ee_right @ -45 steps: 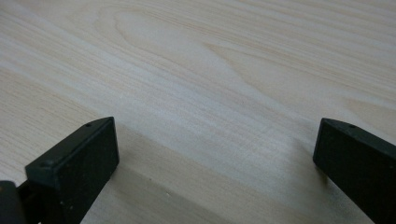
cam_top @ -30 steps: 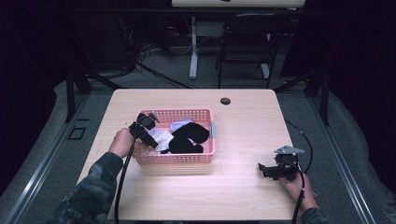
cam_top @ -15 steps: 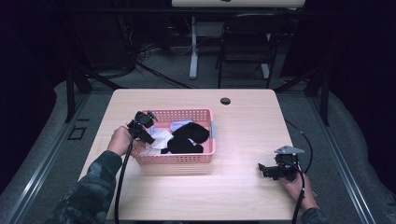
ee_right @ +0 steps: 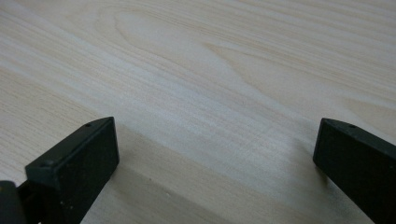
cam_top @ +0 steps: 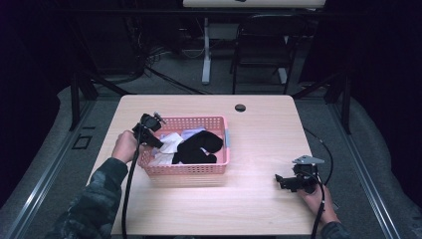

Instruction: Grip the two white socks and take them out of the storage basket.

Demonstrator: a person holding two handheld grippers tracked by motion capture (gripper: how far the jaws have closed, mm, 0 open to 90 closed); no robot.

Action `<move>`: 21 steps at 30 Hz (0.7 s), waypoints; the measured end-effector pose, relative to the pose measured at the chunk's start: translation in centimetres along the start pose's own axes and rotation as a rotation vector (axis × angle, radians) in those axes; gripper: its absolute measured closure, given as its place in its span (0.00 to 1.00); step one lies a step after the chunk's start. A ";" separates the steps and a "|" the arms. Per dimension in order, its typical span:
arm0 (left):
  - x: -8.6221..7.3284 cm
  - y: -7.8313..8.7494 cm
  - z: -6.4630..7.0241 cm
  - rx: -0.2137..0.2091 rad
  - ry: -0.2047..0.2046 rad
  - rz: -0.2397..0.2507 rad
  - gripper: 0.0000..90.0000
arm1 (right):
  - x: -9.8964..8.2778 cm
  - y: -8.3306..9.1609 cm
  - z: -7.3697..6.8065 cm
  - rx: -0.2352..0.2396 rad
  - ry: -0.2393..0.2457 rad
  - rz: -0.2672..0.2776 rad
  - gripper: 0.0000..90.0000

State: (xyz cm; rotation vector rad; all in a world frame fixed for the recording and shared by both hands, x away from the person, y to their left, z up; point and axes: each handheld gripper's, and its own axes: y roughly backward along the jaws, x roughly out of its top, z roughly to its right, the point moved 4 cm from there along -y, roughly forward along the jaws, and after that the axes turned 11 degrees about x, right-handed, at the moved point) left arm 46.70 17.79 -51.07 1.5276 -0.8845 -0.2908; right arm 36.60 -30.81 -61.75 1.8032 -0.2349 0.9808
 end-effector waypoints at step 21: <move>0.9 3.9 -1.0 0.034 -0.001 0.070 0.90 | 0.0 0.0 0.0 0.000 0.002 0.000 0.00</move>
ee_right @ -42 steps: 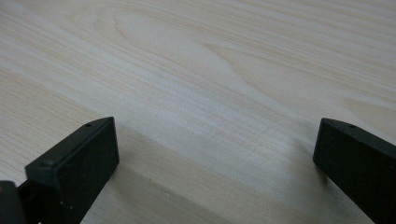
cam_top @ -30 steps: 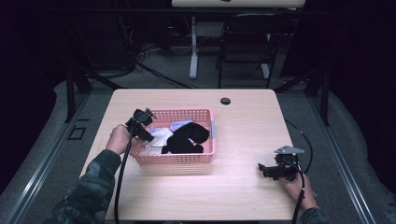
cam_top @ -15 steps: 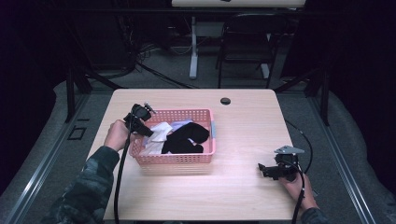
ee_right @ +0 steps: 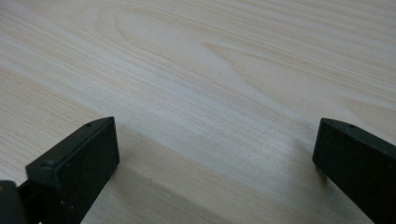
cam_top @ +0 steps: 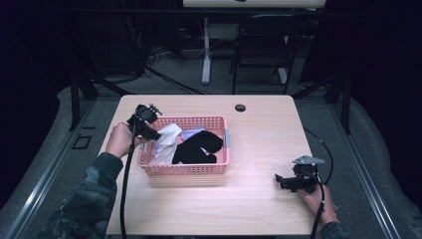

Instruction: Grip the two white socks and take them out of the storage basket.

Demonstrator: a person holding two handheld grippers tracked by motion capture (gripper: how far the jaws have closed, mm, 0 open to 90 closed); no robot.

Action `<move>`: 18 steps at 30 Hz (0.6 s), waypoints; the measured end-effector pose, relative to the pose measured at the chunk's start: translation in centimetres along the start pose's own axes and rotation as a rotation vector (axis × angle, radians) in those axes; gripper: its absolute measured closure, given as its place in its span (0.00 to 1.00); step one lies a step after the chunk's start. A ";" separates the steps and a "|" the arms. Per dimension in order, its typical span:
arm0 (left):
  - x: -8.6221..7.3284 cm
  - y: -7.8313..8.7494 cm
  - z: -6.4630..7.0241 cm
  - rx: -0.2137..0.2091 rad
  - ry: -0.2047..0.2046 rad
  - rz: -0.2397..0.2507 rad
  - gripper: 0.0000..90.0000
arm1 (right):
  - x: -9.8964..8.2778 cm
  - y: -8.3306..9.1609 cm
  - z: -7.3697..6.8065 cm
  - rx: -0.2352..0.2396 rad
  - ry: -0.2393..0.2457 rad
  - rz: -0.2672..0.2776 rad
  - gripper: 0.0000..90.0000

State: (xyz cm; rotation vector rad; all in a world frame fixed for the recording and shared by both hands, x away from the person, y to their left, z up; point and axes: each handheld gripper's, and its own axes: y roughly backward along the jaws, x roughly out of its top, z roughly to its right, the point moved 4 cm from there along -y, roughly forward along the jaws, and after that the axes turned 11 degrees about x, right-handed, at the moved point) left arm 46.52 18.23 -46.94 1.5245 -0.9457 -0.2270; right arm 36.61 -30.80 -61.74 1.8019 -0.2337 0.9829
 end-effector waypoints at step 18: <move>0.4 3.6 -1.9 0.047 0.023 0.049 0.90 | 0.0 0.0 0.0 0.004 0.001 -0.001 0.00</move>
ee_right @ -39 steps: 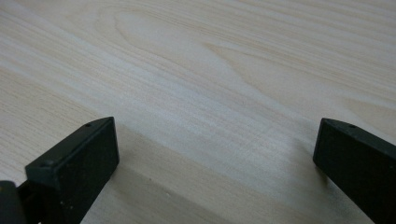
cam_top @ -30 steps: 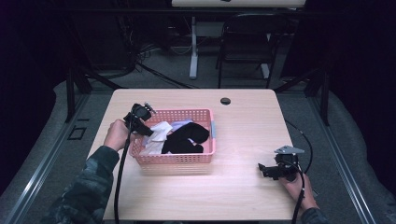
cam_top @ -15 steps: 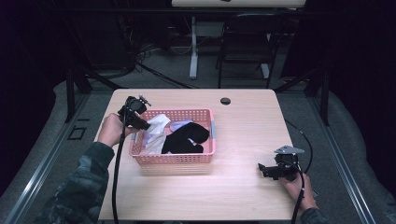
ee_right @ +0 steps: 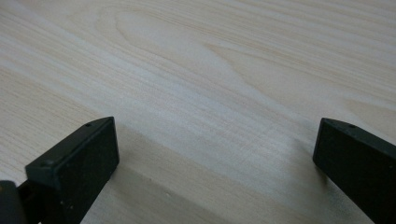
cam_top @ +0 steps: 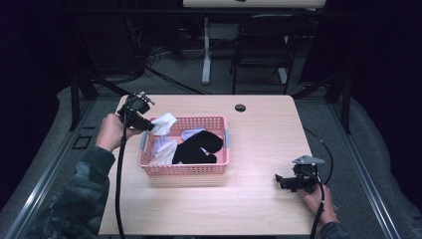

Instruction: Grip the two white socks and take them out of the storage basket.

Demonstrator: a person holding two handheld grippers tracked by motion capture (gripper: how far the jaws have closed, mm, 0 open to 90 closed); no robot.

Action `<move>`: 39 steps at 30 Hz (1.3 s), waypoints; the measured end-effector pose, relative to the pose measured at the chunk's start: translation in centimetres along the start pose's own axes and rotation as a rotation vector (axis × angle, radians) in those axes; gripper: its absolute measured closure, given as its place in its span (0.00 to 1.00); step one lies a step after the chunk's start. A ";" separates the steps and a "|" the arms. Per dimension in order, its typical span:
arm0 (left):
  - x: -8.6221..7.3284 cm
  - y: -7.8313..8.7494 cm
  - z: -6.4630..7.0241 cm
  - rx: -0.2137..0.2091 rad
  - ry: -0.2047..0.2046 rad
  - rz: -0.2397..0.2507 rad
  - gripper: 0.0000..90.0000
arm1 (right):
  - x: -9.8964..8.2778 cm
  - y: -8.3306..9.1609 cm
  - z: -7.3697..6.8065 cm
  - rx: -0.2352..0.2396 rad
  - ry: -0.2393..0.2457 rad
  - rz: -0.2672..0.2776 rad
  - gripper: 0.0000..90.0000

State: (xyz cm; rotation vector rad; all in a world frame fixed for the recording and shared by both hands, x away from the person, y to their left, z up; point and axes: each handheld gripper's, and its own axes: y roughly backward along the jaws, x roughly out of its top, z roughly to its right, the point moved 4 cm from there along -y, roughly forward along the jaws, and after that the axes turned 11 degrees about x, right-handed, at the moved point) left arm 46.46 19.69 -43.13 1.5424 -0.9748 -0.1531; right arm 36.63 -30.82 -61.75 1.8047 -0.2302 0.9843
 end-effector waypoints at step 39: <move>-9.2 -1.2 -7.2 0.083 0.260 0.014 0.92 | -0.1 0.1 0.0 -0.004 -0.002 -0.002 0.00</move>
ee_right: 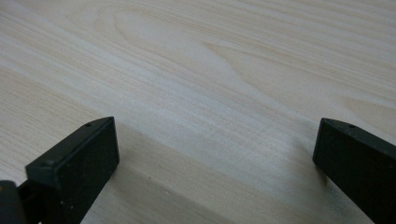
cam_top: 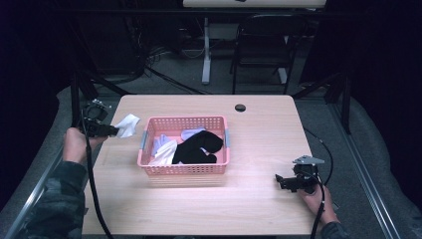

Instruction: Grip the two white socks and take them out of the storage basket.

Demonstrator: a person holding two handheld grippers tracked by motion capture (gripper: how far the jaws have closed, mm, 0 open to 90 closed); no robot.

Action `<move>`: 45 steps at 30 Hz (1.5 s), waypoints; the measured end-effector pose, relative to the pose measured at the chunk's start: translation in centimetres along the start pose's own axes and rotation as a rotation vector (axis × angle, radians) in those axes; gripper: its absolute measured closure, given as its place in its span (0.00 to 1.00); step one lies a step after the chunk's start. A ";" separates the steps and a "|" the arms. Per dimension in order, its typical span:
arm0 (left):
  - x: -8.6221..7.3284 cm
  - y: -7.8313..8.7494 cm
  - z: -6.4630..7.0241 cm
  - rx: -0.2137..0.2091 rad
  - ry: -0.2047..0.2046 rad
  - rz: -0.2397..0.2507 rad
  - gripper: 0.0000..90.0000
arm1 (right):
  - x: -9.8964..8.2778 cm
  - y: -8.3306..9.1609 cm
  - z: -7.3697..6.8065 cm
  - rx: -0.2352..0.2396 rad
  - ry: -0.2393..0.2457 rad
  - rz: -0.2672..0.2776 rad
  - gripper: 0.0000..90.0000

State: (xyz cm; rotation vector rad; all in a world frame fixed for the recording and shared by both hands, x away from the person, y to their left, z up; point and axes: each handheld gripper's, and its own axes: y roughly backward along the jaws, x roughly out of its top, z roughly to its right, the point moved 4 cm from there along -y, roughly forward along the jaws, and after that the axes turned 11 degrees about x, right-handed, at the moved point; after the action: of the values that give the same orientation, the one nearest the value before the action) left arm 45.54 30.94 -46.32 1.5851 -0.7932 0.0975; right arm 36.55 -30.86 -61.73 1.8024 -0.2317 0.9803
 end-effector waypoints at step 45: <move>-8.1 -10.2 0.5 -0.066 0.137 -0.123 0.81 | 0.0 0.1 0.0 -0.008 -0.004 -0.003 0.00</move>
State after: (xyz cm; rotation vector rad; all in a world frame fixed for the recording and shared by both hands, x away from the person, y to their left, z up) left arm 44.69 33.58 -59.01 1.5436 -0.5854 0.0884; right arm 36.49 -30.92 -61.72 1.7969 -0.2350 0.9721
